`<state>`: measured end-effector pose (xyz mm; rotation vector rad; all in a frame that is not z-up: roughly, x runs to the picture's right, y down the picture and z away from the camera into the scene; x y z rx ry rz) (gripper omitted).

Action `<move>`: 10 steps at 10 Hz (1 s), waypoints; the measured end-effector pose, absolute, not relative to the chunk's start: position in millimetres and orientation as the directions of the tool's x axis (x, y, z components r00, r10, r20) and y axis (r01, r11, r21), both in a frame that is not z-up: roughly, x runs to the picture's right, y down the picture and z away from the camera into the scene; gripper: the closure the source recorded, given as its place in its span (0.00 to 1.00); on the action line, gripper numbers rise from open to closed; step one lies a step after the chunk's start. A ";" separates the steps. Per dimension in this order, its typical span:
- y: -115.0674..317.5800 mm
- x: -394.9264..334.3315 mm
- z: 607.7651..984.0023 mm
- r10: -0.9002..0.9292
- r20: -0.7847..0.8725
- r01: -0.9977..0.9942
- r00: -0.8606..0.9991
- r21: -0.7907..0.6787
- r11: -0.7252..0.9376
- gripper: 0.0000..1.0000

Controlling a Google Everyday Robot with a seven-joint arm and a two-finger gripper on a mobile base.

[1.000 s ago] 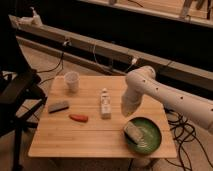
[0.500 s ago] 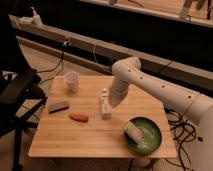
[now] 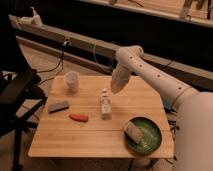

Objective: Move the arm in a circular motion

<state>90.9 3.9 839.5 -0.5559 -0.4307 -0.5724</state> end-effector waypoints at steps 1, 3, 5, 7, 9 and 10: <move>-3.6 109.3 846.5 -0.370 0.499 0.582 0.783 -0.382 0.717 1.00; -14.6 148.9 856.4 -0.330 0.464 0.531 0.822 -0.416 0.738 0.87; -13.4 183.4 853.3 -0.336 0.468 0.538 0.817 -0.413 0.735 0.72; -11.1 196.4 851.5 -0.340 0.469 0.543 0.815 -0.415 0.730 0.71; -7.7 191.3 839.6 -0.336 0.463 0.536 0.820 -0.416 0.735 0.71; -9.6 186.5 833.1 -0.334 0.453 0.530 0.827 -0.425 0.734 0.71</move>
